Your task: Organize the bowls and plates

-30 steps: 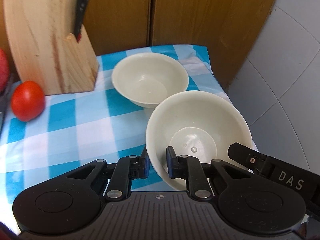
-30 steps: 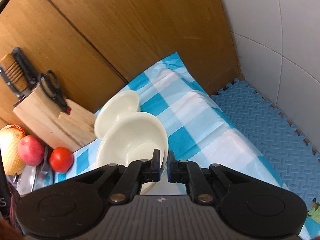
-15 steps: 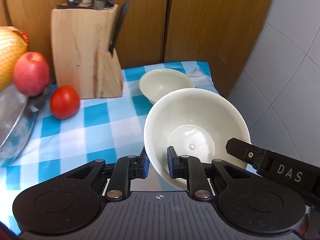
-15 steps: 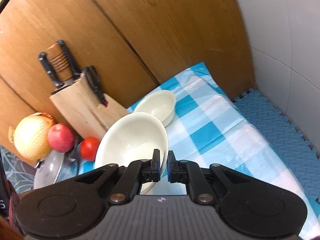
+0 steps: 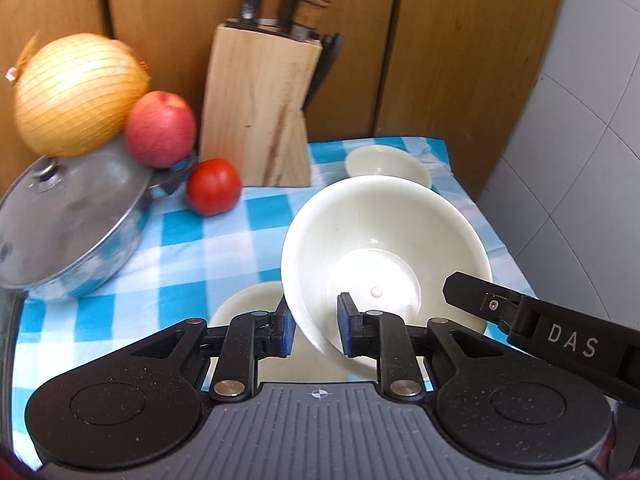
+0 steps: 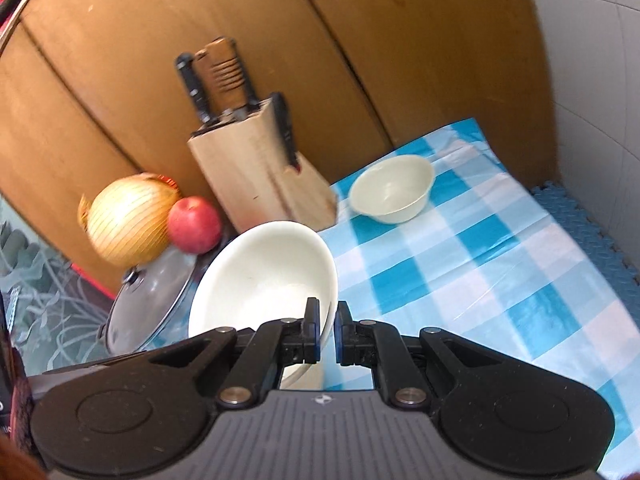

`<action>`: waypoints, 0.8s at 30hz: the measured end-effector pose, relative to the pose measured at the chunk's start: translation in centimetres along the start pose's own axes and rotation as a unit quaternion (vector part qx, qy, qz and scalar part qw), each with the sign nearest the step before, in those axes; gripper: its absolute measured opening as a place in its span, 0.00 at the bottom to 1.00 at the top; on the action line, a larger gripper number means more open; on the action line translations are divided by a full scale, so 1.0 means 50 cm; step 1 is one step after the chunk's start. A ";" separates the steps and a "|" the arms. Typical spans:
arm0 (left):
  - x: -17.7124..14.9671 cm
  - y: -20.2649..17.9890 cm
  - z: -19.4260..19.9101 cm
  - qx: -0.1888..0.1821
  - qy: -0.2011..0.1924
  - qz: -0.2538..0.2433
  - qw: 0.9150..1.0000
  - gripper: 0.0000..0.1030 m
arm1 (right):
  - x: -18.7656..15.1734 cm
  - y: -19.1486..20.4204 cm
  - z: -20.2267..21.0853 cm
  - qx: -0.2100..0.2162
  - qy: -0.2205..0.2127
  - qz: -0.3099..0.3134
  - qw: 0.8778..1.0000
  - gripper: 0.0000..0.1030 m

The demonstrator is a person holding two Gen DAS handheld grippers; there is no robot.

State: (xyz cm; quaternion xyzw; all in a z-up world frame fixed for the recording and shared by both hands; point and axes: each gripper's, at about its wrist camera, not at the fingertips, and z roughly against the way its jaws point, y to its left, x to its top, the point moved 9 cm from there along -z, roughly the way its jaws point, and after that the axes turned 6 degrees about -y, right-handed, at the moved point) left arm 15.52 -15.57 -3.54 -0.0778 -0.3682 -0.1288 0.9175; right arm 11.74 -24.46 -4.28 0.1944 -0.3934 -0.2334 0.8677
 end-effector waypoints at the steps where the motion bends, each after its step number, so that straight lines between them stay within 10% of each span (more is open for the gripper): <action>1: -0.003 0.009 0.005 0.001 -0.002 0.002 1.000 0.28 | -0.006 0.008 0.000 0.002 0.001 0.002 1.000 0.09; 24: -0.060 0.111 0.089 -0.014 -0.042 0.037 0.998 0.31 | -0.095 0.101 -0.004 0.018 0.030 0.041 0.999 0.11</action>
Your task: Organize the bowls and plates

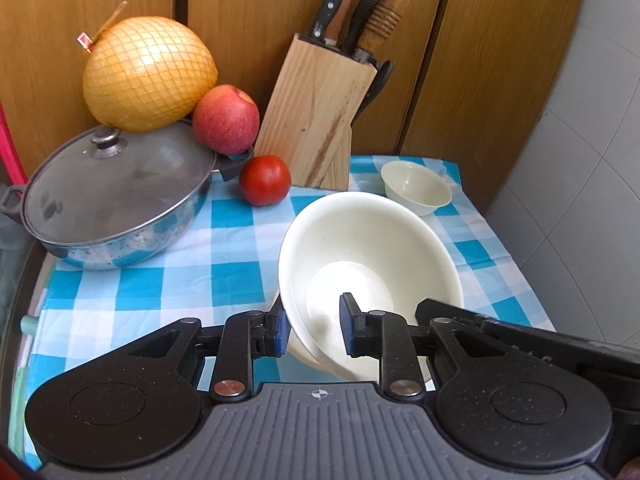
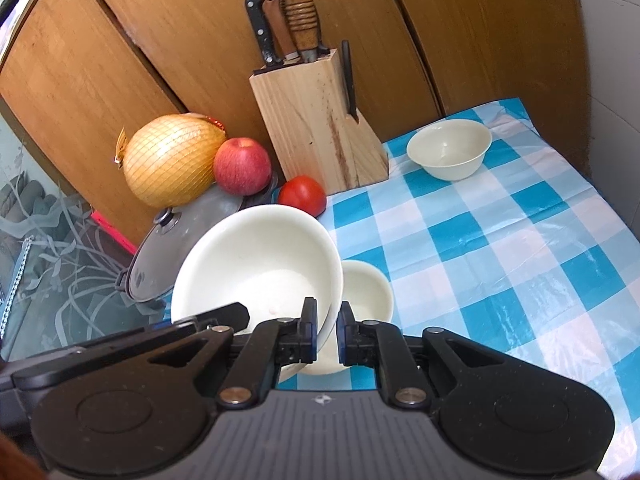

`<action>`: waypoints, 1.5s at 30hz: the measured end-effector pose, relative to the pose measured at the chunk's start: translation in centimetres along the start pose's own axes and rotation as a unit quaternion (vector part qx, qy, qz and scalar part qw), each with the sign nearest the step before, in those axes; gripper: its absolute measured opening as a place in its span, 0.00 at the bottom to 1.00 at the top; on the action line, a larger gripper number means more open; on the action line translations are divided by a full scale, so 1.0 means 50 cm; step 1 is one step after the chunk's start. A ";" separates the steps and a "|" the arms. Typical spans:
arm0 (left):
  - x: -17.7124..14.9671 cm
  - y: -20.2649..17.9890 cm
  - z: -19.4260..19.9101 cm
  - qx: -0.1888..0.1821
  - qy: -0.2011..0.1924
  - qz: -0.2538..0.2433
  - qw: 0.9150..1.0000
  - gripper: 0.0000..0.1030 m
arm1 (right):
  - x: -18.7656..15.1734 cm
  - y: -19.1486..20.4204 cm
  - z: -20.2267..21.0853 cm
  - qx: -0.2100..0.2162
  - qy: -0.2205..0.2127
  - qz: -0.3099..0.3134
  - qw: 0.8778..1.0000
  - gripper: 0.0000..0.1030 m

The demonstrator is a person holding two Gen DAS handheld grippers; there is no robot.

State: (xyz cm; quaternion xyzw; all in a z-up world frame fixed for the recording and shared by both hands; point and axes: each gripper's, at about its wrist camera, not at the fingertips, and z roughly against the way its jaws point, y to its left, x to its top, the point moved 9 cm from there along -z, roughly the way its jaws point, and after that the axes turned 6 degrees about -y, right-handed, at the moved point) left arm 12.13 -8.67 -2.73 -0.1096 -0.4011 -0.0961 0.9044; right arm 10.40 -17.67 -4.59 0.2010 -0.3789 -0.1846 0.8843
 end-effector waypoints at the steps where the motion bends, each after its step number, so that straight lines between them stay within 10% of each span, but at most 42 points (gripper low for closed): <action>1: -0.001 0.001 0.003 0.000 -0.003 -0.001 1.000 0.32 | -0.002 0.003 0.001 0.000 0.000 0.001 1.000 0.11; 45: -0.036 0.018 -0.068 -0.012 0.033 -0.002 0.999 0.34 | -0.015 -0.018 -0.044 -0.028 0.017 0.002 0.999 0.12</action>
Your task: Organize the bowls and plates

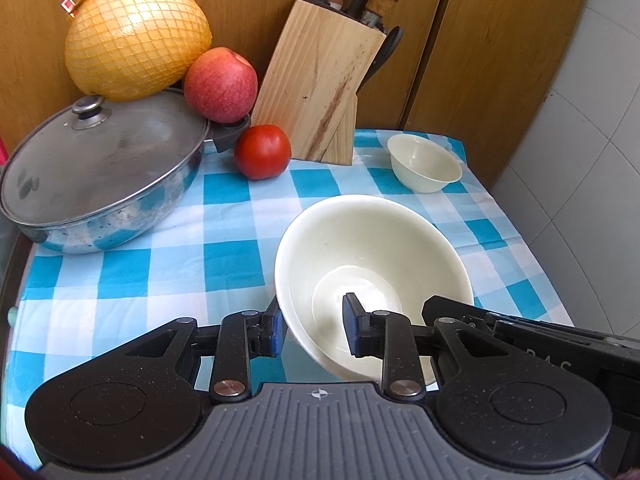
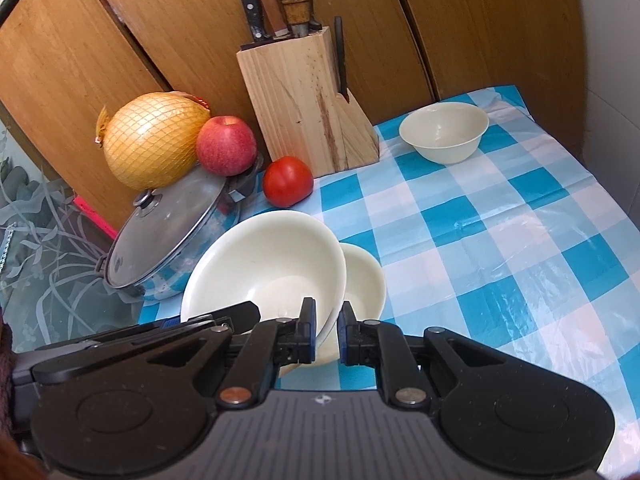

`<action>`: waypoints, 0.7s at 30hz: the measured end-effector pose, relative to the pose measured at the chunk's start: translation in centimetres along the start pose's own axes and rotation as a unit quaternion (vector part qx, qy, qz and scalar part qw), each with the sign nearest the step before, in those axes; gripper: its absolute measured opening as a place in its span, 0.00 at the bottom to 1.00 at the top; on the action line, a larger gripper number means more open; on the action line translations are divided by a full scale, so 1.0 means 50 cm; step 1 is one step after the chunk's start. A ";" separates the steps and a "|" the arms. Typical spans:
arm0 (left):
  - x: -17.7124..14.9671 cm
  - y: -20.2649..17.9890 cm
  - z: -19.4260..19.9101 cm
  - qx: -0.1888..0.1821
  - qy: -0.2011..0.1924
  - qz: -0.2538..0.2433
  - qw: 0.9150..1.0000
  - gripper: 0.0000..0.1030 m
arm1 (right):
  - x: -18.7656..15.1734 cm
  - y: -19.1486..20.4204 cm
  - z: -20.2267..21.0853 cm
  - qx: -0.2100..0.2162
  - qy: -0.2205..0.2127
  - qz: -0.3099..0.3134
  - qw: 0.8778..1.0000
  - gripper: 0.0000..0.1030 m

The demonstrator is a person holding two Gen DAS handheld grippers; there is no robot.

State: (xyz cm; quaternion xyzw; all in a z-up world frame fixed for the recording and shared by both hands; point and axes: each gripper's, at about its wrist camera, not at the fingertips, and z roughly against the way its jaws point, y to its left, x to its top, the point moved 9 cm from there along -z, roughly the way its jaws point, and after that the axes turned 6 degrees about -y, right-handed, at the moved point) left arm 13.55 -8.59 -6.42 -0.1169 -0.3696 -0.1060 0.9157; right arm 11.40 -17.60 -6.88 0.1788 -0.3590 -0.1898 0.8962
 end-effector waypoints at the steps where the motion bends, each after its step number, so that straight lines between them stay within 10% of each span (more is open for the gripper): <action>1: 0.001 -0.002 -0.005 0.000 0.002 0.000 1.000 0.34 | 0.002 -0.002 -0.003 -0.003 -0.001 0.000 1.000 0.12; 21: -0.004 0.015 -0.062 0.025 0.014 -0.020 0.999 0.34 | 0.007 -0.033 -0.046 -0.042 0.002 0.014 0.999 0.16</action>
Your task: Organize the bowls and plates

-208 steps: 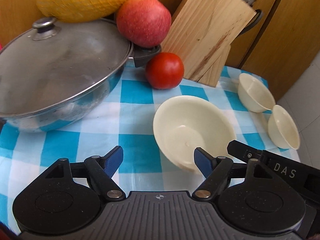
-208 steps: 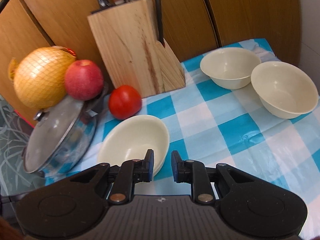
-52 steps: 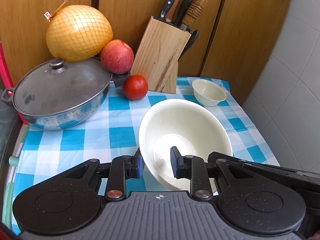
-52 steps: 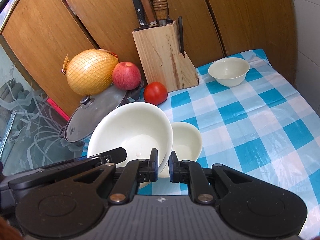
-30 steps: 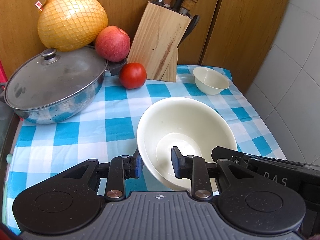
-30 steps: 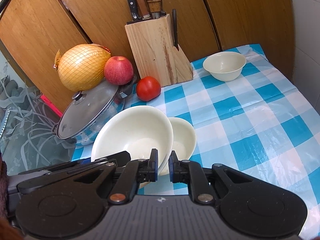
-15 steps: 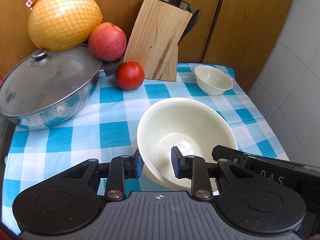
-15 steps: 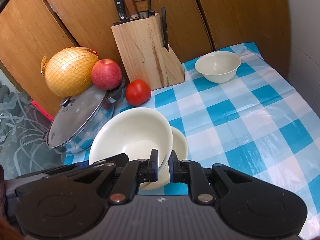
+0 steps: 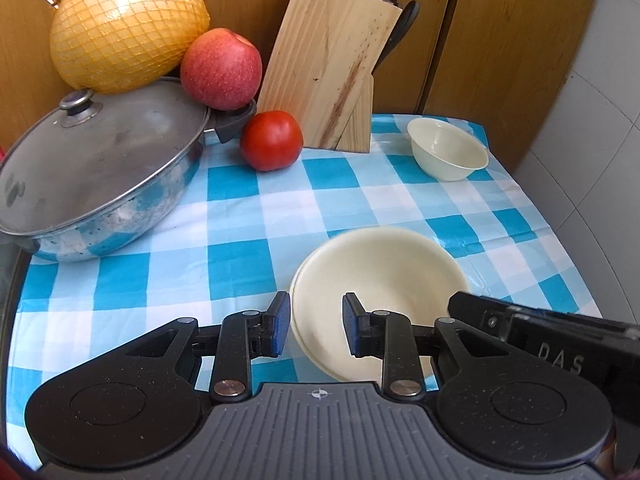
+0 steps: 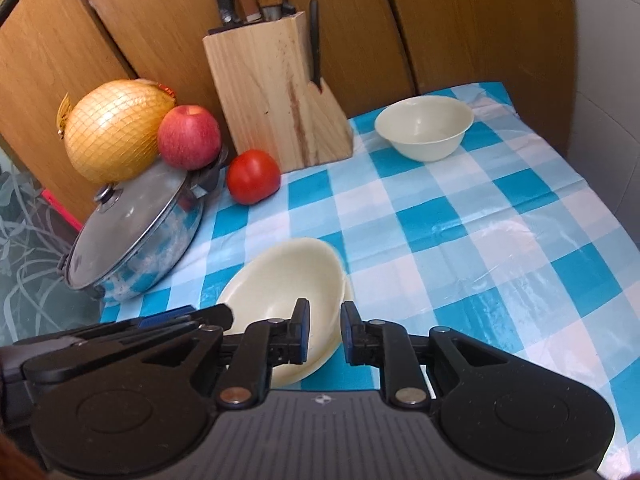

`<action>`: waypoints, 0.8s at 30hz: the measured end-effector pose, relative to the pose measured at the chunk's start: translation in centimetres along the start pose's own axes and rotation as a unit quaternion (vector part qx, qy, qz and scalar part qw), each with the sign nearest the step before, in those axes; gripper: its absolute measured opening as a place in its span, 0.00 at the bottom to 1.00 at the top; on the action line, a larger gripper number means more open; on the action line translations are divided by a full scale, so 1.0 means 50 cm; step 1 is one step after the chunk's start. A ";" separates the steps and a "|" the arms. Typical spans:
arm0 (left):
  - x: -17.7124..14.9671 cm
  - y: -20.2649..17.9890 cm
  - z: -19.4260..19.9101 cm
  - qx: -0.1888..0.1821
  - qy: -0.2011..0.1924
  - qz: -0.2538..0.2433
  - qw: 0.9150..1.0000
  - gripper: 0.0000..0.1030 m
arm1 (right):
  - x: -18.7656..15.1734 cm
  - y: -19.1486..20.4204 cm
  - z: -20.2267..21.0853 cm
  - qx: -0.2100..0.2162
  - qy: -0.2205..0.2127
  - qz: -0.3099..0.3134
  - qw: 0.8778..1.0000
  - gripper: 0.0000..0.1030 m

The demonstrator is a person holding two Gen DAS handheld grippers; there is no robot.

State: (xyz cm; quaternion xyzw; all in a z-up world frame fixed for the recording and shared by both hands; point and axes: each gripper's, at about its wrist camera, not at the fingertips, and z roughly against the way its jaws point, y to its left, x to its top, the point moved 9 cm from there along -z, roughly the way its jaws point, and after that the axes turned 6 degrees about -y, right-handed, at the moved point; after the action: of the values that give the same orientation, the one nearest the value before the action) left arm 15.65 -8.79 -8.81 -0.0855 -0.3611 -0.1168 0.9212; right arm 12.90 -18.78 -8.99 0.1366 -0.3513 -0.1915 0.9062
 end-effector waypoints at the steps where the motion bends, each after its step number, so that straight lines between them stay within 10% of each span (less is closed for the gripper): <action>1: 0.000 0.000 0.000 0.000 0.000 -0.001 1.000 0.34 | 0.000 -0.003 0.000 -0.002 0.000 -0.003 1.000 0.16; 24: 0.022 -0.021 0.006 0.004 -0.015 -0.014 1.000 0.59 | 0.062 -0.081 -0.001 -0.025 -0.023 -0.051 0.998 0.21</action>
State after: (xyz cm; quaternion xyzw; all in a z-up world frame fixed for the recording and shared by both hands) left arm 15.93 -9.87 -7.76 -0.0785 -0.3765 -0.1273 0.9143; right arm 14.03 -23.74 -8.75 0.1277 -0.3597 -0.2496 0.8899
